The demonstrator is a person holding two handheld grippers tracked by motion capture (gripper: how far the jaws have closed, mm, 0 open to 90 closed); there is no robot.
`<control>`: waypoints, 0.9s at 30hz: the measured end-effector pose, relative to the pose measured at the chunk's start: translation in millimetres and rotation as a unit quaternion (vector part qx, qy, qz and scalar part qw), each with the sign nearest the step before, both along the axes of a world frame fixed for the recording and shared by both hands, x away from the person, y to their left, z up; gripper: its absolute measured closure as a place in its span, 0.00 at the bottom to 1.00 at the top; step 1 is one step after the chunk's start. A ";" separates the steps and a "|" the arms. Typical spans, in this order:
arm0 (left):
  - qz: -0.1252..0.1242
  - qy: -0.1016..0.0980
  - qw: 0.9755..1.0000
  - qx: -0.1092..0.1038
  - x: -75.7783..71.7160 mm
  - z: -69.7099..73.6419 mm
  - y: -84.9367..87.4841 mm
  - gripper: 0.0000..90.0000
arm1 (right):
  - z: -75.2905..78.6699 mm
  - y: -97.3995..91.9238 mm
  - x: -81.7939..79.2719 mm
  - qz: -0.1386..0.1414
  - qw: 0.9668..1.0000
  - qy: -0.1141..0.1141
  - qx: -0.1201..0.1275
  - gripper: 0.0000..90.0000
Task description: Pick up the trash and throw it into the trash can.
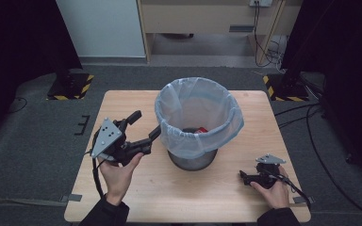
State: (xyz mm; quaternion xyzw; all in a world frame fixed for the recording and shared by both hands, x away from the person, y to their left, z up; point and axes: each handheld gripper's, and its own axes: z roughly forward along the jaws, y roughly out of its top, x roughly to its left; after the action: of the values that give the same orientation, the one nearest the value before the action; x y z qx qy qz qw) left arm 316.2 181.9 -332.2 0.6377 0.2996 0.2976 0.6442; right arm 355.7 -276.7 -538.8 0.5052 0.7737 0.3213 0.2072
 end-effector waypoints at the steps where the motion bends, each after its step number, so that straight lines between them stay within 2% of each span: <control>1: 0.000 0.001 1.000 0.003 -2.6 -2.3 1.4 0.23 | 0.0 0.1 -0.1 0.000 1.000 0.000 0.000 0.00; 11: 0.003 0.027 0.999 0.031 -20.6 -29.5 15.2 0.22 | 0.0 0.0 0.0 0.000 1.000 0.000 0.000 0.00; 17: 0.002 0.053 0.997 0.047 -26.8 -53.1 20.1 0.22 | 0.0 0.1 -0.1 0.000 1.000 0.000 0.000 0.00; 21: 0.006 0.079 0.995 0.060 -28.8 -73.0 25.3 0.21 | 0.0 0.0 0.0 0.000 1.000 0.000 0.000 0.00; 27: 0.014 0.110 0.991 0.075 -30.6 -91.7 34.6 0.20 | 0.0 0.1 -0.1 -0.001 1.000 0.000 0.000 0.00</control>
State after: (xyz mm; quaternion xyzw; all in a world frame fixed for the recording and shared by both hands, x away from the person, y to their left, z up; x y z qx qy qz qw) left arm 285.6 216.6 -423.9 0.7087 0.3543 0.2569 0.5534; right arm 355.7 -276.6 -538.8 0.5058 0.7734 0.3214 0.2069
